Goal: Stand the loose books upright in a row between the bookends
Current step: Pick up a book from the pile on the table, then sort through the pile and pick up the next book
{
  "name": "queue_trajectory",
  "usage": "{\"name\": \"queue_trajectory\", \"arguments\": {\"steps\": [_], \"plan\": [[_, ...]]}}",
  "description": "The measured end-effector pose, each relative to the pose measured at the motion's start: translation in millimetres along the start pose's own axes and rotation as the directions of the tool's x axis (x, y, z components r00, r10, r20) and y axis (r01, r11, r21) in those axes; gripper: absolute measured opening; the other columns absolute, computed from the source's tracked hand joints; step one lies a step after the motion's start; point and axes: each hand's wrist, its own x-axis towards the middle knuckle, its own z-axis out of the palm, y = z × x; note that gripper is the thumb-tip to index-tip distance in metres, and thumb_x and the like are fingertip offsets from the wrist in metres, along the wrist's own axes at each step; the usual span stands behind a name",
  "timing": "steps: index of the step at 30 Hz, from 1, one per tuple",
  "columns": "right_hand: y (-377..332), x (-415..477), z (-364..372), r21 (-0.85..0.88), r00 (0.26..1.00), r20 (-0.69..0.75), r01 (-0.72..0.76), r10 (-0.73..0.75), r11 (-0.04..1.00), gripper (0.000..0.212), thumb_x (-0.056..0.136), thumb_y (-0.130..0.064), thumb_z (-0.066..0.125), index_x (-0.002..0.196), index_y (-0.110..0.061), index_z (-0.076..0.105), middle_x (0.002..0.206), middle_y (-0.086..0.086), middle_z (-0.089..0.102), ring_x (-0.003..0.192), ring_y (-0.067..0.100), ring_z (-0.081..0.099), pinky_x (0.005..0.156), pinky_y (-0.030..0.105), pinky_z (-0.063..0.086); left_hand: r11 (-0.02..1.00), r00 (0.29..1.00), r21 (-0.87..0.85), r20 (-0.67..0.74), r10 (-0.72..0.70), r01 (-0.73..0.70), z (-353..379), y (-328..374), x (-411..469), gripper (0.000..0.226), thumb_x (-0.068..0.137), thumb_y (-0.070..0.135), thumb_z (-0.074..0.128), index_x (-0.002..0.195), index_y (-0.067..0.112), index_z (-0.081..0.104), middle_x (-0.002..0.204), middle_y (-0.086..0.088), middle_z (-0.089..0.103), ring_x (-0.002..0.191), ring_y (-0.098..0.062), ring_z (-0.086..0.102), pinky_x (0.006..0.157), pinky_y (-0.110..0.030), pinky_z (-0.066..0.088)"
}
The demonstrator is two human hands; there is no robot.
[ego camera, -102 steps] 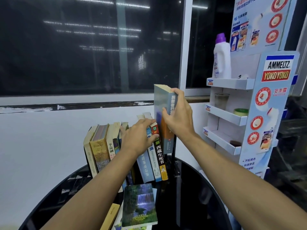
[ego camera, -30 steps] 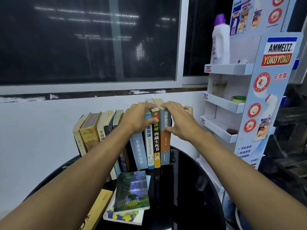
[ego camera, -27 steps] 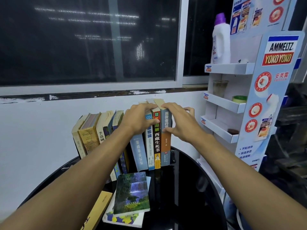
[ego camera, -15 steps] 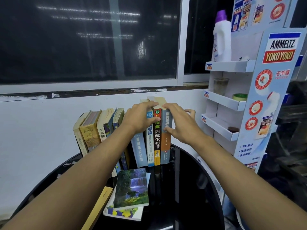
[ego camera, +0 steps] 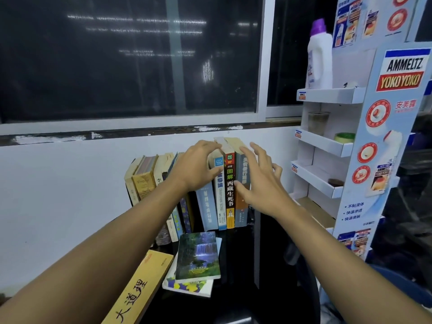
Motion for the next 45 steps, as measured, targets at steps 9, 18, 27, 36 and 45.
{"name": "queue_trajectory", "arguments": {"steps": [9,18,27,36,45], "plan": [[-68.2,-52.6,28.9,0.094,0.978,0.179,0.090,-0.106,0.992,0.058,0.098,-0.044,0.057,0.148,-0.031,0.032,0.147,-0.009,0.027,0.139,0.013,0.029,0.103,0.034,0.020,1.000,0.998,0.005,0.068,-0.017,0.017,-30.9,-31.1,-93.9,0.059,0.092,0.042,0.071,0.145,0.026,0.052,0.144,0.001,0.055,0.131,-0.019,0.052,0.107,-0.036,0.044],[-135.6,-75.9,67.1,0.134,0.795,0.590,0.071,-0.137,0.988,0.056,0.099,-0.055,0.053,0.147,-0.031,0.038,0.144,-0.007,0.037,0.136,0.017,0.034,0.108,0.046,0.027,0.969,0.955,-0.011,0.173,-0.241,0.246,-44.9,-84.5,-205.7,0.062,0.090,0.050,0.070,0.145,0.029,0.052,0.146,0.005,0.054,0.129,-0.015,0.054,0.106,-0.037,0.048],[-171.7,-109.4,101.2,0.085,0.755,0.655,-0.035,-0.030,0.996,0.076,0.087,-0.075,0.053,0.145,-0.027,0.042,0.136,-0.008,0.037,0.127,0.025,0.040,0.106,0.046,0.037,0.883,0.843,0.030,0.285,-0.456,0.468,-47.8,-136.9,-272.1,0.063,0.089,0.054,0.069,0.145,0.031,0.051,0.146,0.003,0.056,0.133,-0.019,0.052,0.109,-0.041,0.045],[-196.5,-119.2,111.0,-0.019,0.733,0.679,-0.037,0.040,0.999,0.072,0.093,-0.068,0.050,0.140,-0.015,0.048,0.144,0.005,0.039,0.137,0.026,0.029,0.108,0.041,0.034,0.829,0.744,0.044,0.415,-0.523,0.558,-36.8,-155.1,-272.9,0.072,0.086,0.063,0.066,0.148,0.033,0.045,0.147,0.000,0.055,0.127,-0.020,0.057,0.100,-0.032,0.046],[-200.2,-119.9,109.1,0.056,0.731,0.682,-0.093,0.030,0.994,0.059,0.095,-0.060,0.056,0.135,-0.017,0.054,0.148,0.002,0.040,0.136,0.026,0.027,0.109,0.040,0.032,0.716,0.720,-0.182,0.378,-0.582,0.674,-43.3,-161.0,-273.6,0.078,0.080,0.043,0.083,0.147,0.028,0.047,0.131,-0.001,0.060,0.109,-0.019,0.065,0.096,-0.038,0.055]]}}
